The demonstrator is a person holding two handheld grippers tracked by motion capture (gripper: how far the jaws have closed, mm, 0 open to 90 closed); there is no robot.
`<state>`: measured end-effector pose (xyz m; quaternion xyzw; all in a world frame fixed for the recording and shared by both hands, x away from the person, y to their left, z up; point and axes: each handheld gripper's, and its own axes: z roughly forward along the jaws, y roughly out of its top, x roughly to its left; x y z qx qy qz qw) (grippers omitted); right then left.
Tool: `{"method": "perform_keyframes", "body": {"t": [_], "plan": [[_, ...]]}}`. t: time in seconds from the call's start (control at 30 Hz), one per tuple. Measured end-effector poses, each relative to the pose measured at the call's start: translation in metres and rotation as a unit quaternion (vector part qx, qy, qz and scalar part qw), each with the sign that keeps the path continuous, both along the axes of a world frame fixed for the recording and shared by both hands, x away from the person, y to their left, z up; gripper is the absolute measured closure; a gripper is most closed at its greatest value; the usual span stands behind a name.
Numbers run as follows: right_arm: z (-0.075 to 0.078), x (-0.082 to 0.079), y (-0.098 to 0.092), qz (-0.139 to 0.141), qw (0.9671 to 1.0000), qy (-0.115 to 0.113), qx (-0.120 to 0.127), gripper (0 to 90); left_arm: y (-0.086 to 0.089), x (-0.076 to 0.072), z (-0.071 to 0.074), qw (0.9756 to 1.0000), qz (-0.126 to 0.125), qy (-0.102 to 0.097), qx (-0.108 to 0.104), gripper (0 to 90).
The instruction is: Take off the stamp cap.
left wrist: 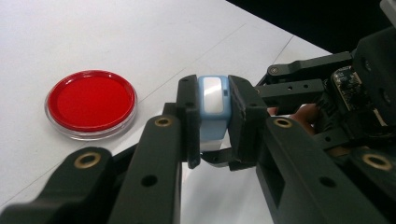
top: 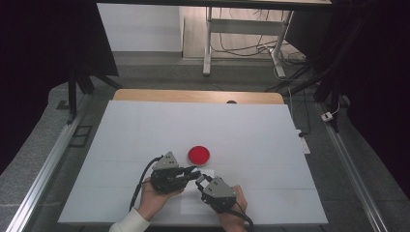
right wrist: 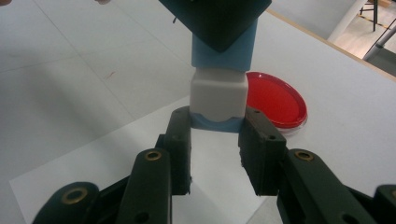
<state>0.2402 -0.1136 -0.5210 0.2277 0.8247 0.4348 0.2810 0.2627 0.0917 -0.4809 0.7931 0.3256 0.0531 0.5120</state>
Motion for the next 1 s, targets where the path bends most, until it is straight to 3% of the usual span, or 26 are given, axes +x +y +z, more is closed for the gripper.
{"method": "perform_keyframes", "body": {"t": [0.6,1.0], "plan": [[0.0006,-0.0007,-0.0005,0.005,0.9995,-0.014,-0.028,65.6,-0.0004,-0.0004,-0.0006,1.0000,0.002,0.001,0.001,75.9],[-0.0002,-0.0020,-0.0012,-0.001,0.9998,-0.016,-0.013,65.6,0.0000,-0.0008,-0.0002,1.0000,0.004,0.001,-0.004,75.9]]}}
